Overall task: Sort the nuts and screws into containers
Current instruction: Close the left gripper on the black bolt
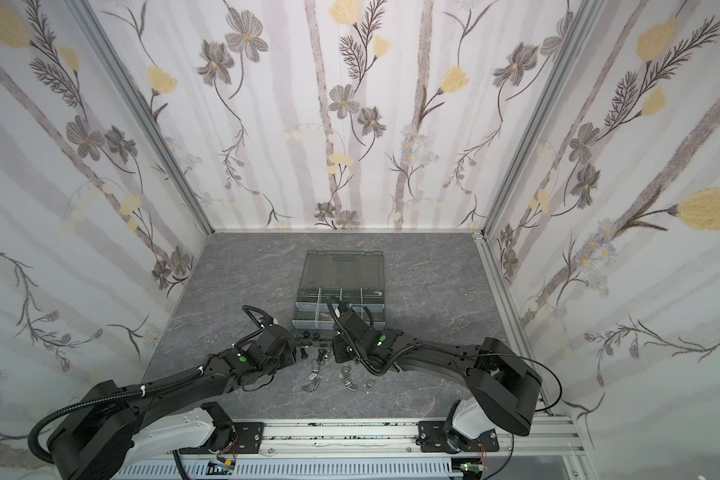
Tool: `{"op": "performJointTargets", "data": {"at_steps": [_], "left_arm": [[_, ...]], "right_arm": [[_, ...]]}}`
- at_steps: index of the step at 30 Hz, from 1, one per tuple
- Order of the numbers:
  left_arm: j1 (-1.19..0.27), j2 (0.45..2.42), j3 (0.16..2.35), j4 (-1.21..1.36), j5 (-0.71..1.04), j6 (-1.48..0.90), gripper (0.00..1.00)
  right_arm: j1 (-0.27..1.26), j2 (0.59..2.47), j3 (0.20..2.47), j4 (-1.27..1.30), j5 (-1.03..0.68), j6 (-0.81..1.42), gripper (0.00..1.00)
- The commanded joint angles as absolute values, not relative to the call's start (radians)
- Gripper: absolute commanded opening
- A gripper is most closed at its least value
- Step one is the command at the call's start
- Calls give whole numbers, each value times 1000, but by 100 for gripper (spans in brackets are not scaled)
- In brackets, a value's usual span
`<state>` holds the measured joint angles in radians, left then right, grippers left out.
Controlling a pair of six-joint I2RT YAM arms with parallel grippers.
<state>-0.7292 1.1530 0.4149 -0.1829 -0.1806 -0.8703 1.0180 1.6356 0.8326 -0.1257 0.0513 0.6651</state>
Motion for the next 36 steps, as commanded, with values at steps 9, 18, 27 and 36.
{"op": "performJointTargets", "data": {"at_steps": [9, 18, 27, 36], "left_arm": [[-728, 1217, 427, -182, -234, -882, 40], [-717, 1178, 380, -208, -246, -870, 40], [-676, 1097, 364, -256, -261, -868, 40], [-673, 1117, 411, -255, -260, -865, 40]], "right_arm": [[1017, 1602, 807, -87, 62, 686, 35], [1018, 1602, 786, -70, 57, 699, 35], [1019, 1565, 764, -60, 54, 704, 35], [1017, 1571, 761, -48, 51, 704, 35]]}}
